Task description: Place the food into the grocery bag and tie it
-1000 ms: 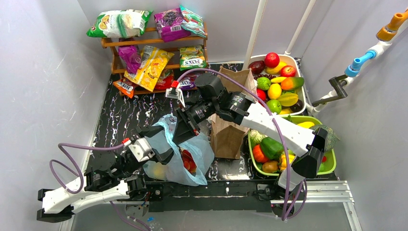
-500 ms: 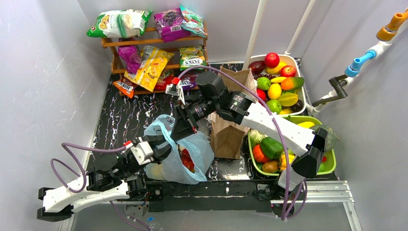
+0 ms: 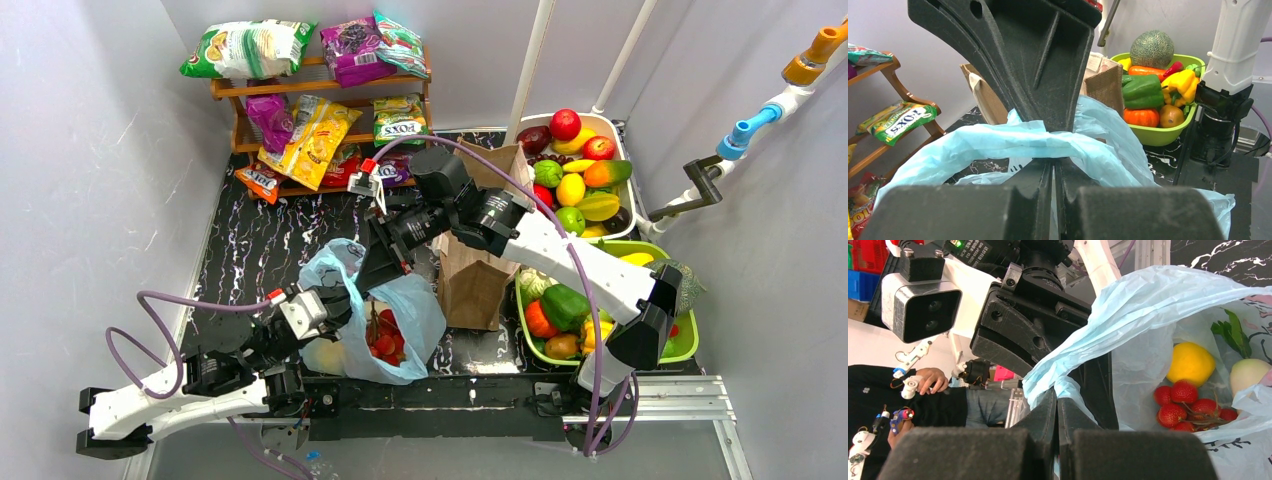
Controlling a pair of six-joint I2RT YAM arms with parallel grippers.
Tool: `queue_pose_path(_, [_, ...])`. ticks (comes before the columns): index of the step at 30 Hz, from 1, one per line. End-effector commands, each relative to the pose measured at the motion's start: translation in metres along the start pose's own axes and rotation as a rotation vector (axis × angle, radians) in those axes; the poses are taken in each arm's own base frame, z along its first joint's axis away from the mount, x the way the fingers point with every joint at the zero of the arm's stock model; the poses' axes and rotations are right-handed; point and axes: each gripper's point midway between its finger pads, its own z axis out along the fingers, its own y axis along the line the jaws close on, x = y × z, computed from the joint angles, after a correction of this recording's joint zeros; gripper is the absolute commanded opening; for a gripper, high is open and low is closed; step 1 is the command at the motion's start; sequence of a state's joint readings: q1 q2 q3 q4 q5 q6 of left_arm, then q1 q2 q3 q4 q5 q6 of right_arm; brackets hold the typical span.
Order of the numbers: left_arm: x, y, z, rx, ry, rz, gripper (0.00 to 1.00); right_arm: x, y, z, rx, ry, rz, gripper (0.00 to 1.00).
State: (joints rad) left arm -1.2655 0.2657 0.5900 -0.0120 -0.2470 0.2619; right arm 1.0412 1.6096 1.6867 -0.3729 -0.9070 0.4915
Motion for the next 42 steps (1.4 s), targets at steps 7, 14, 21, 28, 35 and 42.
queue_pose_path(7, [-0.017, 0.011, 0.002, -0.053, -0.003, -0.059, 0.00, 0.018, 0.025, -0.007, 0.007, 0.039, -0.006, 0.37])
queue_pose_path(14, [-0.012, 0.012, 0.004, -0.080, 0.019, -0.128, 0.00, 0.002, 0.010, -0.055, 0.356, -0.091, -0.039, 0.52])
queue_pose_path(21, [-0.005, 0.015, 0.004, -0.115, 0.044, -0.167, 0.00, 0.011, 0.005, -0.092, 0.413, -0.194, -0.007, 0.48])
queue_pose_path(28, [0.001, 0.016, 0.001, -0.124, 0.069, -0.162, 0.00, 0.012, -0.016, -0.086, 0.431, -0.208, 0.014, 0.40])
queue_pose_path(35, [0.002, 0.017, -0.005, -0.121, 0.078, -0.171, 0.00, 0.011, -0.037, -0.075, 0.415, -0.206, 0.029, 0.32])
queue_pose_path(42, [-0.002, 0.015, -0.007, -0.111, 0.067, -0.190, 0.00, 0.019, -0.036, -0.064, 0.338, -0.170, 0.051, 0.26])
